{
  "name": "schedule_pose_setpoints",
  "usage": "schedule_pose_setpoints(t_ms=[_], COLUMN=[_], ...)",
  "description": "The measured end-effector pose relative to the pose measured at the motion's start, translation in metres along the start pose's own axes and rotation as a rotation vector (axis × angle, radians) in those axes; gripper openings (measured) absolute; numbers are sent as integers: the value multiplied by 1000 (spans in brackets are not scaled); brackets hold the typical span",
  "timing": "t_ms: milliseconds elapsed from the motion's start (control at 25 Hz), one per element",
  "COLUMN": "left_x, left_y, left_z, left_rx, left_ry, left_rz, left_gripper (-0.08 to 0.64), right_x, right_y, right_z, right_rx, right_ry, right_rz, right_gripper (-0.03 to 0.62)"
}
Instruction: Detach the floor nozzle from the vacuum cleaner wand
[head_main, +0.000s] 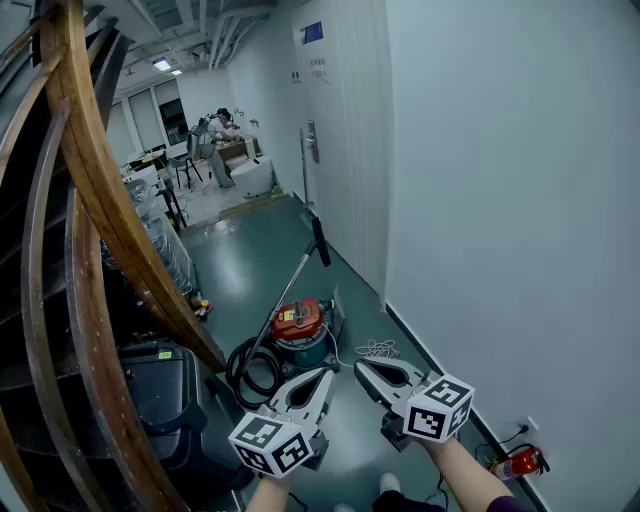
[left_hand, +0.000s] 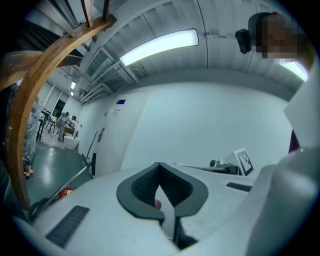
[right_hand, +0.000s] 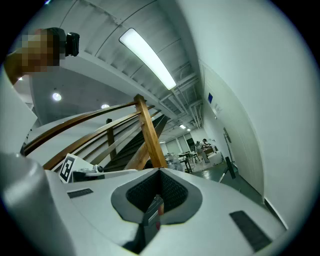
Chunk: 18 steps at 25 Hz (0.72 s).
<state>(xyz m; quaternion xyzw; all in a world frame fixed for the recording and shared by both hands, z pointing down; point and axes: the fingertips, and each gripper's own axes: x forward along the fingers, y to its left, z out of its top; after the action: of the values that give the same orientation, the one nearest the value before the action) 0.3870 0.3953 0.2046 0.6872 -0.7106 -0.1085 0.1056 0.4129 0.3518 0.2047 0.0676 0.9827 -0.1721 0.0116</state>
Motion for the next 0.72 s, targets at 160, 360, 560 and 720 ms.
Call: schedule_pose_setpoints(t_ms=[160, 360, 560, 720], left_x=[-2, -9, -18, -22], left_y=[2, 9, 18, 25], left_z=[4, 7, 8, 6], left_rx=[3, 0, -3, -11], left_ry=[-2, -4, 13, 25], left_rz=[-3, 2, 11, 12], left_gripper=[3, 3, 3, 3], right_x=[5, 14, 24, 30], right_y=[3, 9, 16, 17], right_z=[-1, -5, -6, -2], right_rx=[-5, -5, -2, 36], right_ry=[1, 4, -5, -24], right_rz=[8, 19, 23, 39], right_gripper=[17, 17, 17, 17])
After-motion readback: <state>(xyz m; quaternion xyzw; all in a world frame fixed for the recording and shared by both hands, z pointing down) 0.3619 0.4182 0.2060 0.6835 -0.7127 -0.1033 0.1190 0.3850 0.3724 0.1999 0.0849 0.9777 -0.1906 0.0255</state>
